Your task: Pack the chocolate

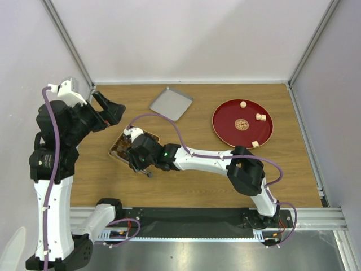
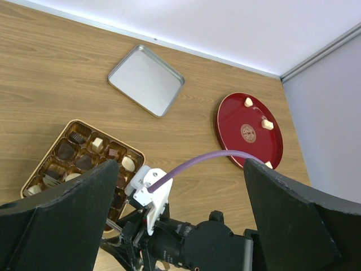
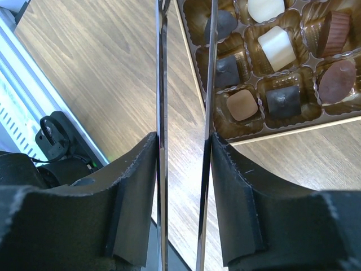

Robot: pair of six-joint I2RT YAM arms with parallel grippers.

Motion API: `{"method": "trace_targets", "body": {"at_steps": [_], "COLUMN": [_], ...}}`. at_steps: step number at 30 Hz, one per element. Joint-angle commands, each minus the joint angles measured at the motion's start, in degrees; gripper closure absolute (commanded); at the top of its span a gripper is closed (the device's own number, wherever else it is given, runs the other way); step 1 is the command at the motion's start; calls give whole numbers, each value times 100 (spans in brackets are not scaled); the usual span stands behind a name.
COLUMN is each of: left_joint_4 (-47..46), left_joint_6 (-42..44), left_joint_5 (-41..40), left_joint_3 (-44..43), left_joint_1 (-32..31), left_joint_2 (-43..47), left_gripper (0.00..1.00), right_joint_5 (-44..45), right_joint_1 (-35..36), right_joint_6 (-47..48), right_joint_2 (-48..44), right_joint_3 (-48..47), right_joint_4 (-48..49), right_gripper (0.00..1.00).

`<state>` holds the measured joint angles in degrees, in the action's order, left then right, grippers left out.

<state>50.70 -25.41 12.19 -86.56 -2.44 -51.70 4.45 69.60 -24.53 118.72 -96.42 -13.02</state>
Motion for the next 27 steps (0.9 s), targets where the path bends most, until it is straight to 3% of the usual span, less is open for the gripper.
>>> {"method": "trace_targets", "body": {"at_steps": [1, 11, 20, 27], "left_joint_4": [-183, -367, -666, -948], "left_joint_6": [36, 89, -69, -140], "left_joint_5": [30, 143, 311, 408], "left_joint_3": [43, 157, 324, 834], "left_joint_1": [42, 42, 42, 42], "left_joint_2": [37, 64, 125, 126], "left_gripper": [0, 0, 0, 0], "right_joint_5": [-23, 529, 1487, 2173], "right_joint_1": [-17, -34, -447, -1142], "right_joint_6": [72, 160, -253, -842], "right_joint_2": [-217, -1332, -3273, -4058], "right_joint_3": [36, 545, 2607, 3883], "right_joint_4": [185, 98, -316, -456], "right_gripper": [53, 56, 57, 58]}}
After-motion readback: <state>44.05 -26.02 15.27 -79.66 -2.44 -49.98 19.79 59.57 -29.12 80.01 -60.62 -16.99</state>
